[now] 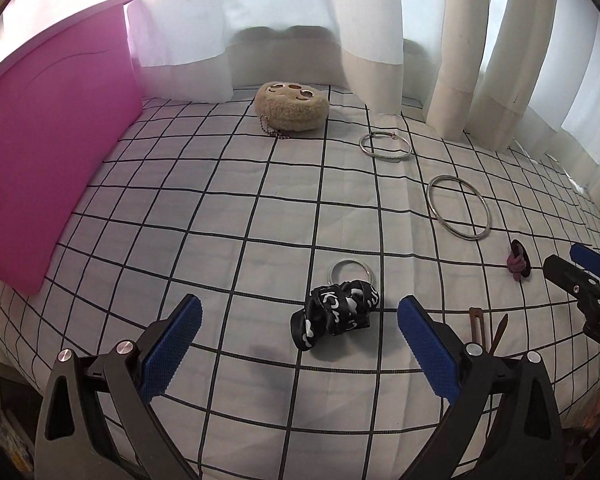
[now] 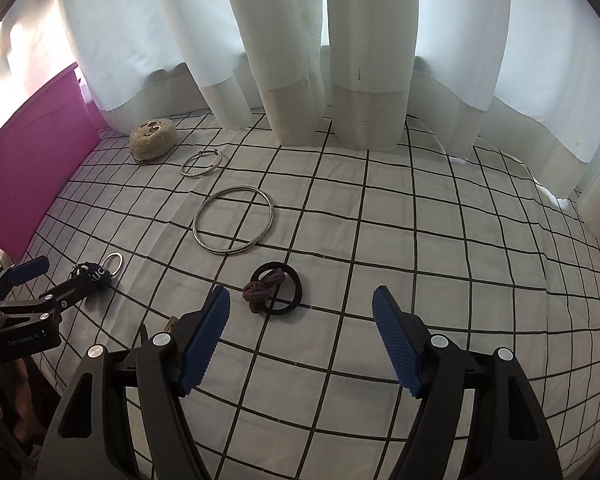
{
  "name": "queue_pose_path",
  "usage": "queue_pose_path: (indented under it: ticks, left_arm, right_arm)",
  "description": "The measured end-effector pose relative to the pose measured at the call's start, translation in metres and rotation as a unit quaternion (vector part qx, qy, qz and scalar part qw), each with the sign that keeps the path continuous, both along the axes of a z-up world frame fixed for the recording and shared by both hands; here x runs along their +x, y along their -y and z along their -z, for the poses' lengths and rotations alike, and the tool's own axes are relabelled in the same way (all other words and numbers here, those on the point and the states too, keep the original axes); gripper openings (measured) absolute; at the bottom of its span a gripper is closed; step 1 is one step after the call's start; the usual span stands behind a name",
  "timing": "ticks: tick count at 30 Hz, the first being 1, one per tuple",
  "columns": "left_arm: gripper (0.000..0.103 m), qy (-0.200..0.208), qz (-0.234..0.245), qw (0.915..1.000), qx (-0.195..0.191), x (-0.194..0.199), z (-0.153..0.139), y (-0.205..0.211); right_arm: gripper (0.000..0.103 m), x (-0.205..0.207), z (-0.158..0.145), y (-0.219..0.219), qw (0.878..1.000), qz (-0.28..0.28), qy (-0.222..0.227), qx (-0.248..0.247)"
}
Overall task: Organize jewelry
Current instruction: 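Grasp the black-and-white scrunchie with the left tool while the right tool grasps the dark hair tie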
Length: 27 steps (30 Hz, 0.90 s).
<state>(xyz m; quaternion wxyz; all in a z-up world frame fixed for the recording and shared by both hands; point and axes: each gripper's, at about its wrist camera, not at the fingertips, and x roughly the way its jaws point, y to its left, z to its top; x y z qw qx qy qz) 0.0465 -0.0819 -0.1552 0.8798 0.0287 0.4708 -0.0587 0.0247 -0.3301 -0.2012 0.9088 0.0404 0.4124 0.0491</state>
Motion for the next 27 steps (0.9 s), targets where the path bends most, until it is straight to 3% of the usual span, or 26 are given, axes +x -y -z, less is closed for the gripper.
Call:
queue_pose_path:
  ticks: [8,27]
  left_arm:
    - [0.097,0.009,0.011,0.9998,0.014,0.004,0.013,0.009]
    - [0.097,-0.003,0.001,1.0000,-0.006,0.015,0.027,0.013]
  right_arm:
    - [0.071,0.010,0.015,-0.011,0.999,-0.021,0.013,-0.023]
    - [0.070,0.017,0.030,-0.015,0.999,-0.019,0.011,-0.048]
